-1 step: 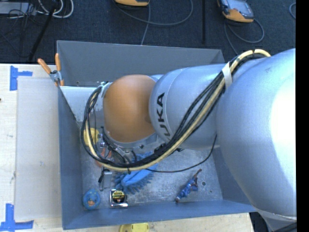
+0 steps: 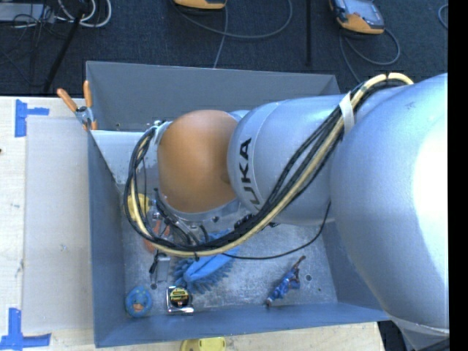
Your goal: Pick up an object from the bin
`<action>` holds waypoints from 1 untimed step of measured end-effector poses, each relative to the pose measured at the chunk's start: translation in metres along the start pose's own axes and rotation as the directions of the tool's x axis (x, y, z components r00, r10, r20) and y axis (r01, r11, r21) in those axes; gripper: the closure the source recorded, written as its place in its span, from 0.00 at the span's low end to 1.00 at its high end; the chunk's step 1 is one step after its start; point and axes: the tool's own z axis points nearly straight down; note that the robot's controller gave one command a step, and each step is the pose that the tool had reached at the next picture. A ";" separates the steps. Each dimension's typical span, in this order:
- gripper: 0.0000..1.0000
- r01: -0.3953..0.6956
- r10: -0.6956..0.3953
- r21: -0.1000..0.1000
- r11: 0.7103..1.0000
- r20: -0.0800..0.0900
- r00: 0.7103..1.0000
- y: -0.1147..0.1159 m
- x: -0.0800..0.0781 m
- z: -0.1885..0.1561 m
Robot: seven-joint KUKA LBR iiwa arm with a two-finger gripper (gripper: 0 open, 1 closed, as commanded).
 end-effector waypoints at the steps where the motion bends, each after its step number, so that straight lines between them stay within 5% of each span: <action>1: 0.00 -0.028 0.028 -0.003 1.000 0.006 1.000 -0.039 -0.003 0.050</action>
Offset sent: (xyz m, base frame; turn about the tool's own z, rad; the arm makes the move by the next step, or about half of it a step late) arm -0.0195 -0.0691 -0.0768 0.2018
